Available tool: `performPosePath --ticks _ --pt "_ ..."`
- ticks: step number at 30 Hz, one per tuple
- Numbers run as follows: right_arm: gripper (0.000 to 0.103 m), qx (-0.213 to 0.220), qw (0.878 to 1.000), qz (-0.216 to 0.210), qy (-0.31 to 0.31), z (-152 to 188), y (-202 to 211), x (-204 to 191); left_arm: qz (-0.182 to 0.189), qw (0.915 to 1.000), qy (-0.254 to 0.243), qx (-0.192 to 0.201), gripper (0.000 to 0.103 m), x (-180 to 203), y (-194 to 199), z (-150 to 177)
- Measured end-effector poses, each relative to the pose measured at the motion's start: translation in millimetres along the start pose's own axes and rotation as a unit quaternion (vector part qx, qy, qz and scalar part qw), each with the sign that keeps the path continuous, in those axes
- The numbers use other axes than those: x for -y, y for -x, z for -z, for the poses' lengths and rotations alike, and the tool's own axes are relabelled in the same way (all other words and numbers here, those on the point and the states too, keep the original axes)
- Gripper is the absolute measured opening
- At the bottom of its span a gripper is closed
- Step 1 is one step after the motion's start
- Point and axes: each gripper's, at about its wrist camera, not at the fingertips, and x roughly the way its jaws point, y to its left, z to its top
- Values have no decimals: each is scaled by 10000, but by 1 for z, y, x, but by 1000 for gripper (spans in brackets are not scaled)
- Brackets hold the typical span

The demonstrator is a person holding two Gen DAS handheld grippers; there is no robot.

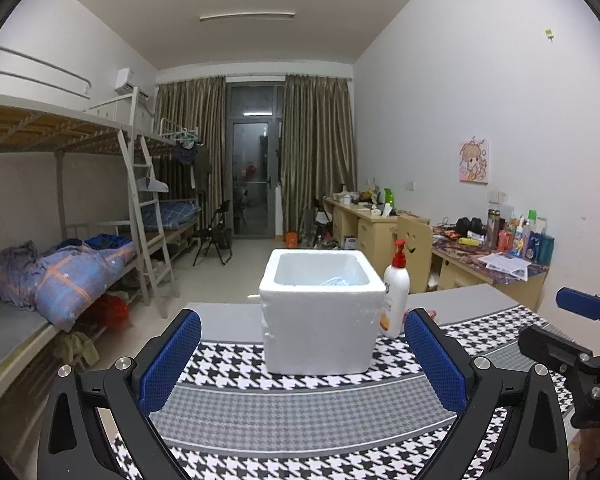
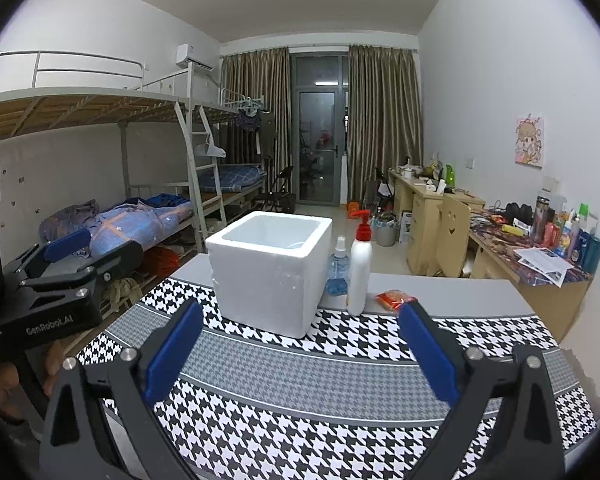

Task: Organize soft objects

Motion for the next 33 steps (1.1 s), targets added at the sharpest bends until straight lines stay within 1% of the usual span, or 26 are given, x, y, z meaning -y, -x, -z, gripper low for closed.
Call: performPosePath --ticks 4,6,12,13,15,18,22,29,33 --pt "100 131 9999 102 -29 7 7 4 -11 10000 14 95 102 1 7 6" --pt "100 161 9998 76 -76 9 10 6 -8 9999 37 112 102 2 9 9" --pt "100 186 9997 85 -105 23 14 5 45 10000 25 58 102 3 11 19" --pt "100 220 9997 110 -96 26 14 5 33 10000 25 60 102 4 11 21" --pt "100 345 9988 352 60 32 15 1 -17 10000 33 72 102 5 12 26" --pt "100 379 9982 438 144 37 13 -2 -33 10000 36 83 102 6 12 32" --pt "100 349 9989 316 -14 40 12 4 -48 9999 25 137 102 7 12 35" --pt "100 338 9984 354 -267 46 11 14 -81 9997 -61 207 102 10 11 44" --pt "100 396 9975 455 -356 51 12 18 -104 9995 -92 280 102 10 12 48"
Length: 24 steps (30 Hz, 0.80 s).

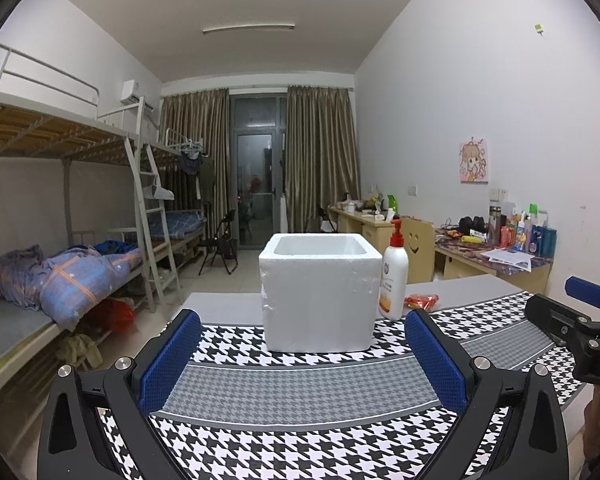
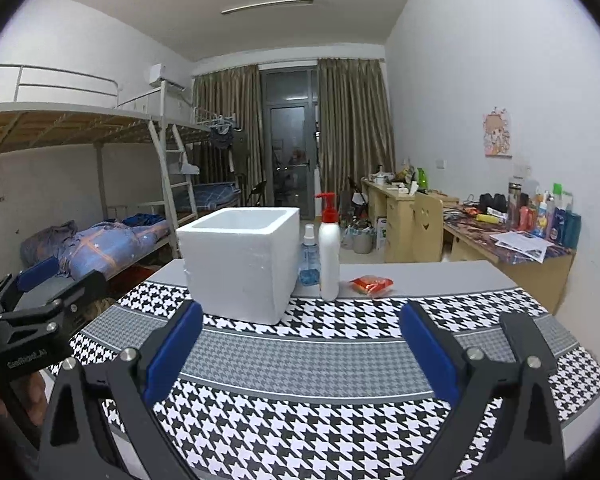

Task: Organize soft objects

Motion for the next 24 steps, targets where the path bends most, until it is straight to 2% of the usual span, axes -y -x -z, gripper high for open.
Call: performPosePath --ticks 9,24 --pt "100 120 9998 129 -54 5 1 0 174 9998 8 2 102 -1 2 7" --pt "100 54 9999 149 -42 12 -2 -4 140 9997 15 -183 102 -2 -3 18"
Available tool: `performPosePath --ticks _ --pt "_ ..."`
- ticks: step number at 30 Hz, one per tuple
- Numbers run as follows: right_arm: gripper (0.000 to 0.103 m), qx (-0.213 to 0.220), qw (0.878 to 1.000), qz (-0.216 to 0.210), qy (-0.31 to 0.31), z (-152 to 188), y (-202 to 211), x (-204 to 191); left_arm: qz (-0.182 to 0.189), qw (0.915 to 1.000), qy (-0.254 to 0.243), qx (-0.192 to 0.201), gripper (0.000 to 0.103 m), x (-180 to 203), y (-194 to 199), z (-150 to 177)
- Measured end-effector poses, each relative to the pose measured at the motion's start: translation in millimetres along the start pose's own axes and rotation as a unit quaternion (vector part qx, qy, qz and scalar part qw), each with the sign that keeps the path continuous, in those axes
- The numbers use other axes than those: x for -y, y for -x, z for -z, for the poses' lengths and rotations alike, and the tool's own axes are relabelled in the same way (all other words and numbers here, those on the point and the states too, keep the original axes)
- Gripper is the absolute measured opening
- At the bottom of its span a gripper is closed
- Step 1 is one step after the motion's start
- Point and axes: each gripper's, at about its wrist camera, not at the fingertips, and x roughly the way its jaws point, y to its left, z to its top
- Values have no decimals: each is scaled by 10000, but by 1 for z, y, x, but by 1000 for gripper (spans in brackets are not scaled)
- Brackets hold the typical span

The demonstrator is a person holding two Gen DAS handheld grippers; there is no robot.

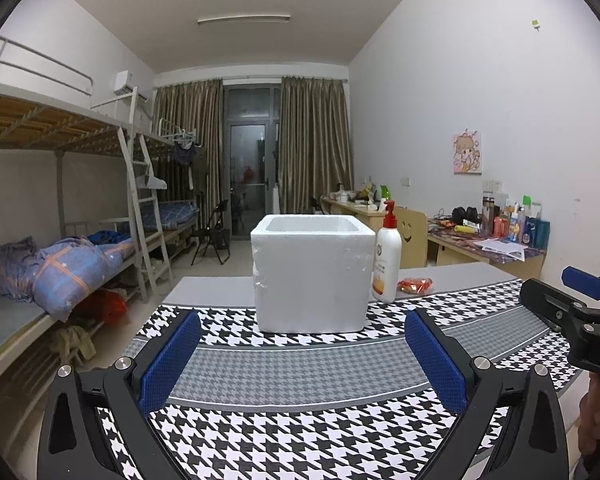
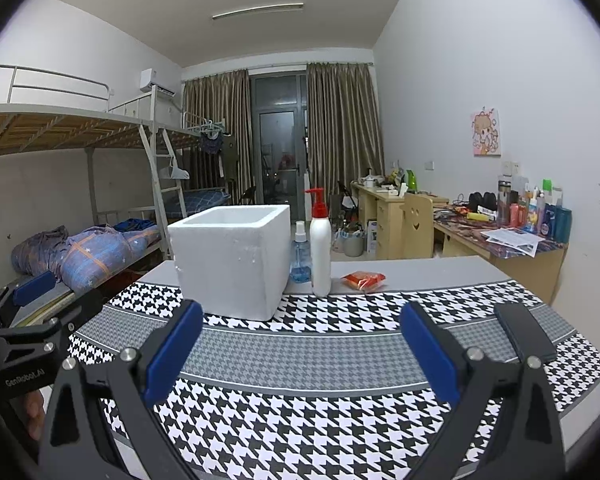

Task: Organize soft objects

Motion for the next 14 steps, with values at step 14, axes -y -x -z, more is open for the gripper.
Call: performPosePath --ticks 14 --pt "100 -91 9999 5 -70 2 -4 4 -22 10000 -37 -38 102 1 2 5"
